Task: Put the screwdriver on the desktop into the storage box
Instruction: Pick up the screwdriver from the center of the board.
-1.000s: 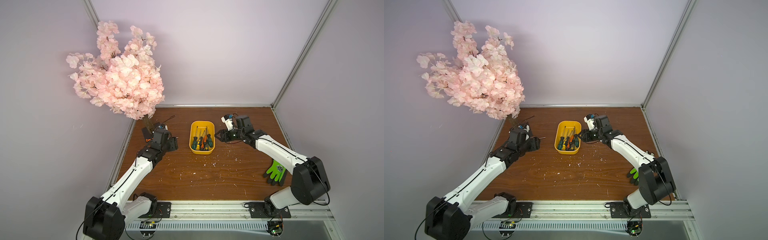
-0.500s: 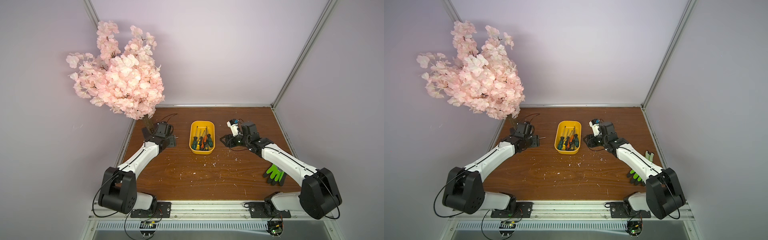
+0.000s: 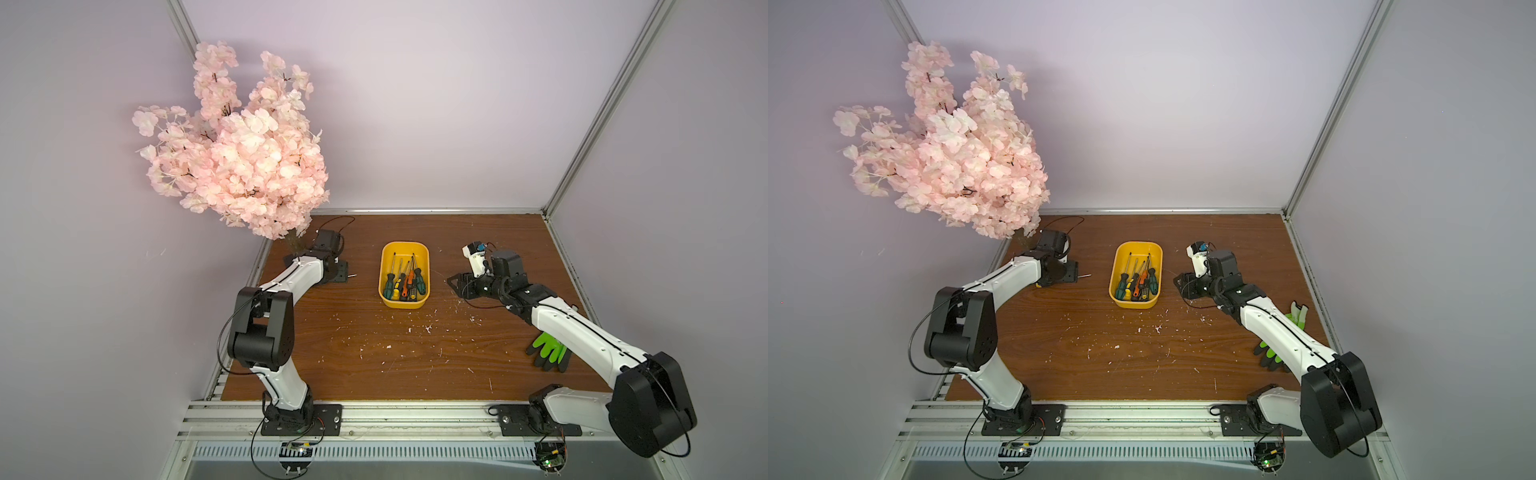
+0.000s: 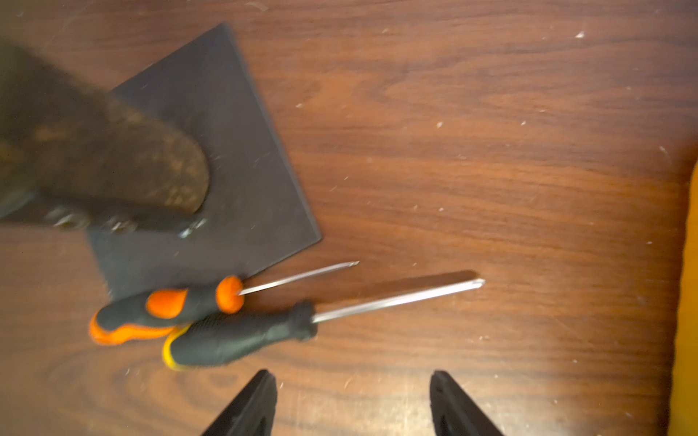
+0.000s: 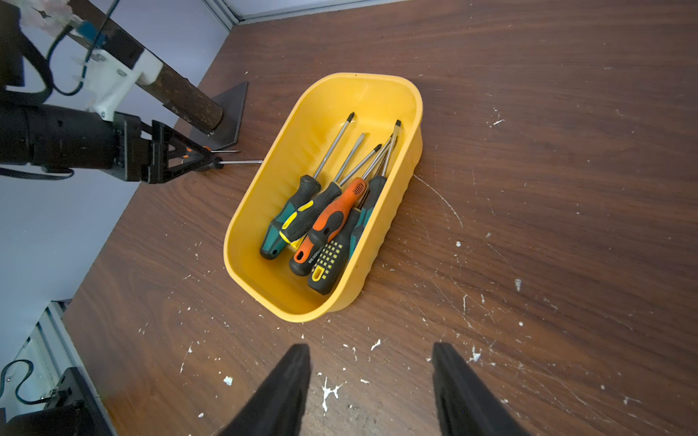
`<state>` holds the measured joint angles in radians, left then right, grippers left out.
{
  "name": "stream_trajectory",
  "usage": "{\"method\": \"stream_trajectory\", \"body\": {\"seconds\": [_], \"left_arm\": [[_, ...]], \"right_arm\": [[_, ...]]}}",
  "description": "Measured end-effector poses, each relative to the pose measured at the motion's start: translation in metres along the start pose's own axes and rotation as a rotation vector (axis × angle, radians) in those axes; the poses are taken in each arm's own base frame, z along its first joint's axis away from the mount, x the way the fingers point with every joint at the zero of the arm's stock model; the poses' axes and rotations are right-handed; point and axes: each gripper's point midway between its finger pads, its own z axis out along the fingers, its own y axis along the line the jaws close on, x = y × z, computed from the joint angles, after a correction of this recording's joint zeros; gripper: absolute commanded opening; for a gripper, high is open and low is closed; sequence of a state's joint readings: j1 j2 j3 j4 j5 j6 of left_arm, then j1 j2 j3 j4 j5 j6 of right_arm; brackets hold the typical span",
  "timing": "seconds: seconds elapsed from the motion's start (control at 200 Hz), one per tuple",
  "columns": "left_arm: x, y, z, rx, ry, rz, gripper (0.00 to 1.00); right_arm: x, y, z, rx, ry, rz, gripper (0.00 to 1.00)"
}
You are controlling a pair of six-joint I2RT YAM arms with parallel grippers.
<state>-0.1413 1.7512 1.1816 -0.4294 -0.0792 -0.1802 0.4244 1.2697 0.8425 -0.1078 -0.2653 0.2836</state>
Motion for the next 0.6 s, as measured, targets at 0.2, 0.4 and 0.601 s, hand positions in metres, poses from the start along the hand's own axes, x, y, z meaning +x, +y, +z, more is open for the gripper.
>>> {"method": "stream_trajectory", "body": {"seconds": [0.2, 0.4, 0.601], "left_arm": [[-0.003, -0.014, 0.017, 0.067, 0.041, 0.059, 0.71], [0.0, -0.022, 0.03, 0.12, 0.083, 0.08, 0.67], [0.004, -0.023, 0.032, 0.134, 0.1, 0.08, 0.67]], "right_arm": [[0.001, -0.002, -0.002, 0.004, -0.002, 0.004, 0.58], [-0.002, -0.003, -0.004, 0.007, -0.011, 0.009, 0.58], [-0.003, -0.004, -0.005, 0.011, -0.017, 0.017, 0.58]]}}
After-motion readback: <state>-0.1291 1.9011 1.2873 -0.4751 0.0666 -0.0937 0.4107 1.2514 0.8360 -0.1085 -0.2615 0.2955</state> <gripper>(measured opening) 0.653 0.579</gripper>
